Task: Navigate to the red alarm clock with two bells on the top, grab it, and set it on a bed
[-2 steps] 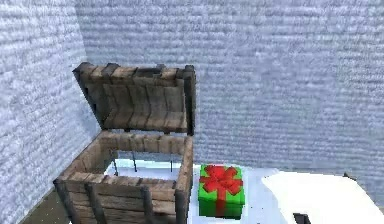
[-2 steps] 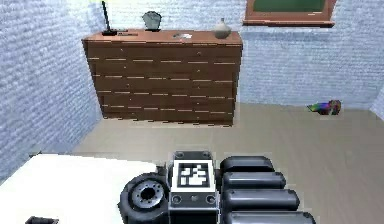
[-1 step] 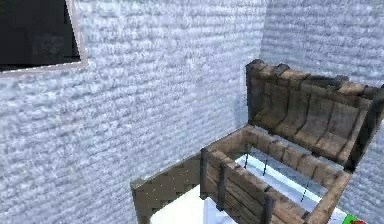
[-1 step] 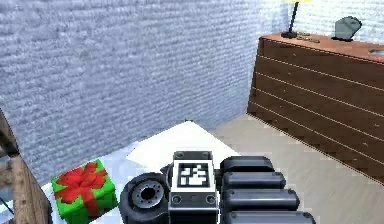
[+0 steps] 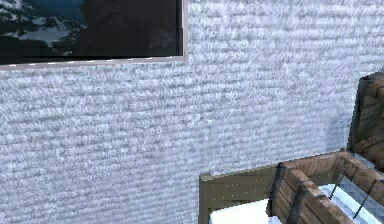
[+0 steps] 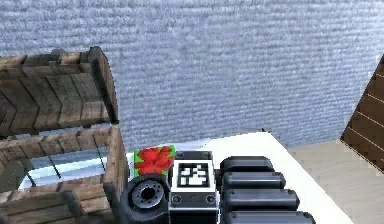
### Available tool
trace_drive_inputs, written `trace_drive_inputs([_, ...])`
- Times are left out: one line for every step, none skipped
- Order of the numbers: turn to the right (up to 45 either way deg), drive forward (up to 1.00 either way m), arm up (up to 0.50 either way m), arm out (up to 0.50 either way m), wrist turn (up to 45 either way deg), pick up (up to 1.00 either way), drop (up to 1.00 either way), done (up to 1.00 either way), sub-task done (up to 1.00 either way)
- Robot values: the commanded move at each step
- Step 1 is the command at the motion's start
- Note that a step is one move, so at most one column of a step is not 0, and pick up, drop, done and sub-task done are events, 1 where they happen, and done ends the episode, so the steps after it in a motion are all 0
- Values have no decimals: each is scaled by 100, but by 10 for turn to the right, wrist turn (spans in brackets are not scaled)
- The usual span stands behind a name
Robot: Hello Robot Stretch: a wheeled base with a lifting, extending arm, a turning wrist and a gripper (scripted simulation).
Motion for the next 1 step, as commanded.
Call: trace_drive_inputs([0,0,0,34,0,0,0,0,0])
